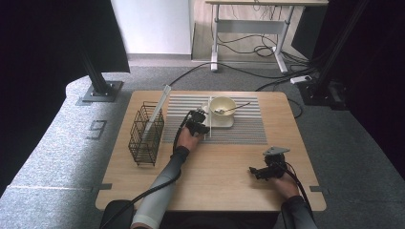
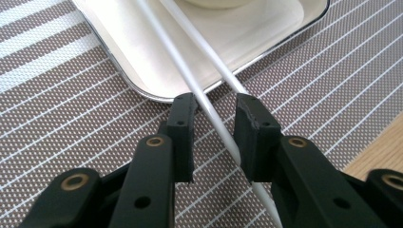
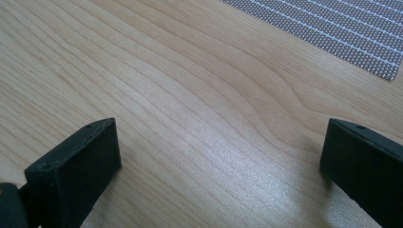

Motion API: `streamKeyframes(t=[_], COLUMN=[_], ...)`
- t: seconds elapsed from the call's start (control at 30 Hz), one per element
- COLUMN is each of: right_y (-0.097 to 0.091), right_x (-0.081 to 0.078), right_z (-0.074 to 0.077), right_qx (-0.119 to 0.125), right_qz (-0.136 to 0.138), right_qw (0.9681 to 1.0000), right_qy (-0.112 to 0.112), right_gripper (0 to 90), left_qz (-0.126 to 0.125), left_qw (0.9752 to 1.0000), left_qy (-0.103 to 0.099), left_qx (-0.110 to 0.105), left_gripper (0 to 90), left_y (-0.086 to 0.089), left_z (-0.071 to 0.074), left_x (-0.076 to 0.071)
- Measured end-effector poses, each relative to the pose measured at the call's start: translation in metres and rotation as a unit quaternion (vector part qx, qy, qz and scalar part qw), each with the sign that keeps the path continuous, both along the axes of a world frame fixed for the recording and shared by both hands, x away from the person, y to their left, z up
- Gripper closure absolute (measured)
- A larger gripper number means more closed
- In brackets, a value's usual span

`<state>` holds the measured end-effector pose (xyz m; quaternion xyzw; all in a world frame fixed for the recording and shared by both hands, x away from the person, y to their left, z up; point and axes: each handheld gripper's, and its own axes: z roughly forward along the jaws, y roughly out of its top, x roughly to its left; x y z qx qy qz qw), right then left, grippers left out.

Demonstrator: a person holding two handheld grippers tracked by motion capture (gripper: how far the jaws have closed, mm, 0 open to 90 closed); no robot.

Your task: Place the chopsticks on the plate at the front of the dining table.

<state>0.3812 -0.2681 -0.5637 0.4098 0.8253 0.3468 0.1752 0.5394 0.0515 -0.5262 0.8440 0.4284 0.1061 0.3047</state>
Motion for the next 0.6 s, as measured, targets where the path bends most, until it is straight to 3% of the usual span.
streamKeyframes(t=[0.3,0.6], right_y=[0.000,0.000], right_x=[0.000,0.000], right_z=[0.000,0.000], right_qx=[0.000,0.000], right_qz=[0.000,0.001], right_qw=[1.0000,1.0000], right_qy=[0.000,-0.001], right_gripper=[0.0,0.0], left_qz=[0.001,-0.003], left_qw=[1.0000,1.0000], left_qy=[-0.001,0.007], left_qx=[-0.001,0.001], left_gripper=[67.7,69.1], left_y=[0.002,0.002], left_z=[0.003,-0.001], left_x=[-0.003,-0.016])
